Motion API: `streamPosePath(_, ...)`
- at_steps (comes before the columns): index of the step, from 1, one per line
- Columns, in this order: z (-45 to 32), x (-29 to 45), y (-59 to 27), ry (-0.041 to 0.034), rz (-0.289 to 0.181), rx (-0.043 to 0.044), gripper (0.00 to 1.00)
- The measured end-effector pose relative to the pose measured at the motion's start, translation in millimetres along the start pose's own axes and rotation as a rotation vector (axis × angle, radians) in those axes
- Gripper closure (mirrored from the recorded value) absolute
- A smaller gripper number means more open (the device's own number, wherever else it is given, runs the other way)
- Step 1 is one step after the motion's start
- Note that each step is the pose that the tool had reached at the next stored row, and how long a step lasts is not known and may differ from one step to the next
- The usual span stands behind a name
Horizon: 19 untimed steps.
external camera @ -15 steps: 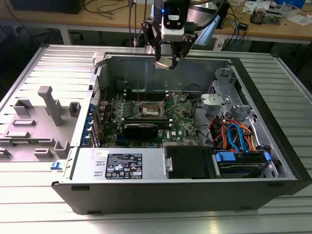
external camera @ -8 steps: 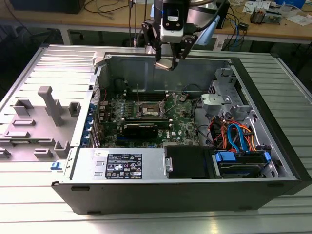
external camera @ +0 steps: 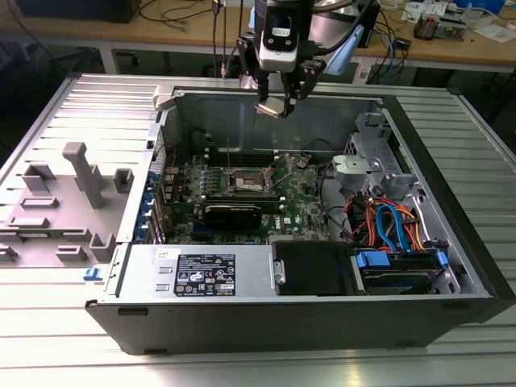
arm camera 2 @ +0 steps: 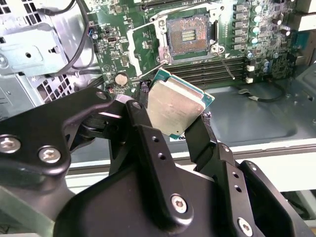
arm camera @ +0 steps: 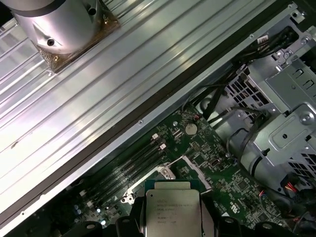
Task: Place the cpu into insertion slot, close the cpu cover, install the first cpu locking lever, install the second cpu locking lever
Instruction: 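Place the cpu into insertion slot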
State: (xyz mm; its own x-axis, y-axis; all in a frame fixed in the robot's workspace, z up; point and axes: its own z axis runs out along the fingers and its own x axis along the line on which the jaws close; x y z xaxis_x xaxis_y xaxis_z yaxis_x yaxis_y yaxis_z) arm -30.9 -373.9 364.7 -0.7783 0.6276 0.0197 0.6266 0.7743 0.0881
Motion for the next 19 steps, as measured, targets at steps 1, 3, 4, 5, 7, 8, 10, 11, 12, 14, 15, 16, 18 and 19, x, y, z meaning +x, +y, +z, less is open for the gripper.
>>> streamPosePath(1,0.0,0.0,0.0,-0.0003,0.003,-0.0001,0.45)
streamPosePath(3,0.1,0.0,0.0,-0.0003,0.004,-0.0002,0.45)
streamPosePath(4,0.1,0.0,0.0,-0.0003,0.004,-0.0002,0.45)
streamPosePath(5,0.1,0.0,0.0,-0.0003,0.004,-0.0001,0.45)
streamPosePath(7,0.1,0.0,0.0,-0.0003,0.004,-0.0002,0.45)
streamPosePath(8,0.1,0.0,0.0,-0.0003,0.004,-0.0002,0.45)
streamPosePath(10,0.1,0.0,0.0,-0.0003,0.004,-0.0002,0.45)
streamPosePath(11,0.1,0.0,0.0,-0.0003,0.004,-0.0001,0.45)
streamPosePath(12,0.1,0.0,0.0,-0.0003,0.004,-0.0001,0.45)
streamPosePath(14,0.1,0.0,0.0,-0.0004,0.004,-0.0001,0.45)
streamPosePath(15,0.1,0.0,0.0,-0.0005,0.005,-0.0002,0.45)
streamPosePath(16,0.1,0.0,0.0,-0.0007,0.008,-0.0002,0.45)
streamPosePath(18,0.1,0.0,0.0,-0.0014,0.016,-0.0004,0.45)
streamPosePath(19,0.1,0.0,0.0,-0.0018,0.021,-0.0005,0.45)
